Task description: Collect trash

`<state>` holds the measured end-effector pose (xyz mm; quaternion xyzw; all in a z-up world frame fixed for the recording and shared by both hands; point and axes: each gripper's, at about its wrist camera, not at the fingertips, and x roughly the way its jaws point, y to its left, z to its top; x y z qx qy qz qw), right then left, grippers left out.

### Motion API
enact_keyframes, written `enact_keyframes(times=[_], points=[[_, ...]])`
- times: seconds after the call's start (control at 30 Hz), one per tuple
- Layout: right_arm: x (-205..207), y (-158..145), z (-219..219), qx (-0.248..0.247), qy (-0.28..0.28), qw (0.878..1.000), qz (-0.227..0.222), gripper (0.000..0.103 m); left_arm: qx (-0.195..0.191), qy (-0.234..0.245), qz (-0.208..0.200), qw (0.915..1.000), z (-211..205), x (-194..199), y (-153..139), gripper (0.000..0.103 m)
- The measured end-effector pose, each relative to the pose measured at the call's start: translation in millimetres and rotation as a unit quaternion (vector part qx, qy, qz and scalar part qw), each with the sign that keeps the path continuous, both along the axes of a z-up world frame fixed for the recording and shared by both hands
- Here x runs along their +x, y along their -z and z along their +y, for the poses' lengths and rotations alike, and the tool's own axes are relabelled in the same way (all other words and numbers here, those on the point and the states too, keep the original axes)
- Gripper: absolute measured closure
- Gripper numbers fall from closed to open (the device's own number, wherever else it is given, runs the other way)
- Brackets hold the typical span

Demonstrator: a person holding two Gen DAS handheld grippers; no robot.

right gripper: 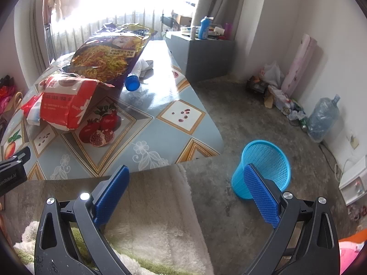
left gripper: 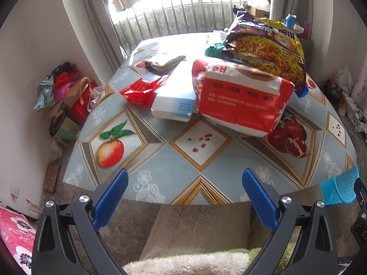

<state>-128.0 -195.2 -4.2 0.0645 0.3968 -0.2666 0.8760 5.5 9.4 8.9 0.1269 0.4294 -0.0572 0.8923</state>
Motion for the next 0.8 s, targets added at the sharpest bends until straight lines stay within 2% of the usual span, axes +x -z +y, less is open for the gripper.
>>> enact_keyframes(times=[0.2, 0.43, 0.53, 0.67, 0.8], points=[[14, -12, 2, -0.007, -0.022, 0.999, -0.025, 0.008, 0.000, -0.014, -0.051, 0.9986, 16, 17, -18, 0.006], [52, -52, 8, -0.035, -0.091, 0.991, -0.091, 0.008, -0.015, -0.047, -0.079, 0.9957, 57, 70, -40, 0.006], [79, -76, 16, -0.051, -0.136, 0.981, -0.126, 0.008, -0.023, -0.064, -0.097, 0.9930, 79, 94, -47, 0.006], [113, -99, 28, -0.043, -0.197, 0.968, -0.151, 0.008, -0.073, -0.063, -0.091, 0.9911, 105, 128, -48, 0.006], [168, -119, 39, 0.026, -0.272, 0.951, -0.148, 0.008, -0.099, -0.062, -0.098, 0.9883, 119, 156, -46, 0.006]])
